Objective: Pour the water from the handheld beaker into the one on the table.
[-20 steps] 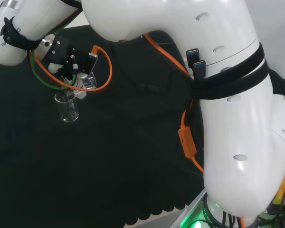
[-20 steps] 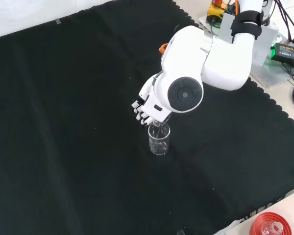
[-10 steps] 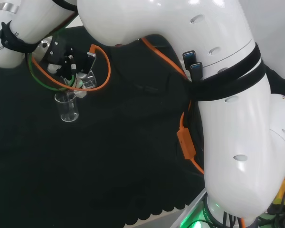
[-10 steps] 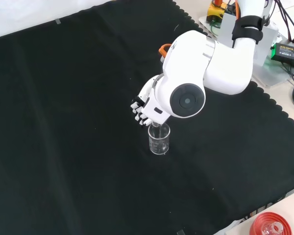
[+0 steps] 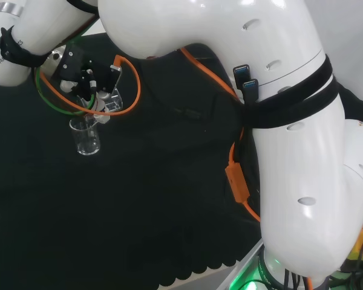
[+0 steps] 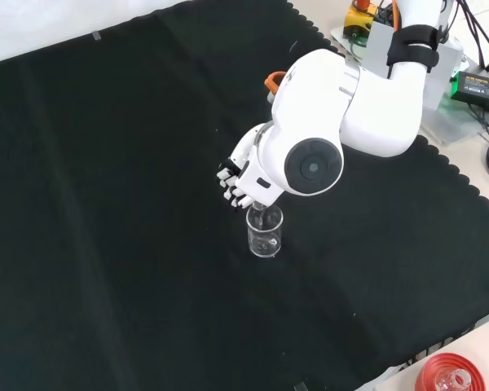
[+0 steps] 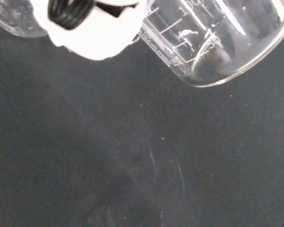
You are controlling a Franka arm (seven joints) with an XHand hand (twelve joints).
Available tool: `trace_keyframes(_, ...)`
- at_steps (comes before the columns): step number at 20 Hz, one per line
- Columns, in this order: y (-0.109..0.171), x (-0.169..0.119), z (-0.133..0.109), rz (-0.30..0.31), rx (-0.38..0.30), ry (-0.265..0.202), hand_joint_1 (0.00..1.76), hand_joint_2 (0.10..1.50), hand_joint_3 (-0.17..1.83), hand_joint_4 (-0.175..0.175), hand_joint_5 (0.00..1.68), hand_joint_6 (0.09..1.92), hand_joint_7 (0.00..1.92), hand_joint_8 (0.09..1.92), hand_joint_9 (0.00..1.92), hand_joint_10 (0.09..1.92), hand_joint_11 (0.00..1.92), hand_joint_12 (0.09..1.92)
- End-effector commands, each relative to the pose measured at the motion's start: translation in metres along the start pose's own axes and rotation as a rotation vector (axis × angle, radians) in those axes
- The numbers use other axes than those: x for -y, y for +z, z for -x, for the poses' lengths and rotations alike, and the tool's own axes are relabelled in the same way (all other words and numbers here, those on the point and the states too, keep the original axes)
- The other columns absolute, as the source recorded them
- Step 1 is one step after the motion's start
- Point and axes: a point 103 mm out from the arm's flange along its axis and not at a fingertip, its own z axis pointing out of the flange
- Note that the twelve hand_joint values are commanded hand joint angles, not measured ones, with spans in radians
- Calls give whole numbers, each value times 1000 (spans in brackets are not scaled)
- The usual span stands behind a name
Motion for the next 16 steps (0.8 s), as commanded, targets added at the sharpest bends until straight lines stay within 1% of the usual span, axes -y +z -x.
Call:
trace_keyframes(1, -1, 1, 1, -9, 5, 3, 1296, 1116, -175, -175, 1002, 921, 1287, 734, 1327, 986, 1058, 919)
trace_keyframes(16, -9, 0, -2, -28, 27, 3, 1296, 1116, -175, -175, 1001, 923, 1287, 734, 1329, 985, 1058, 918)
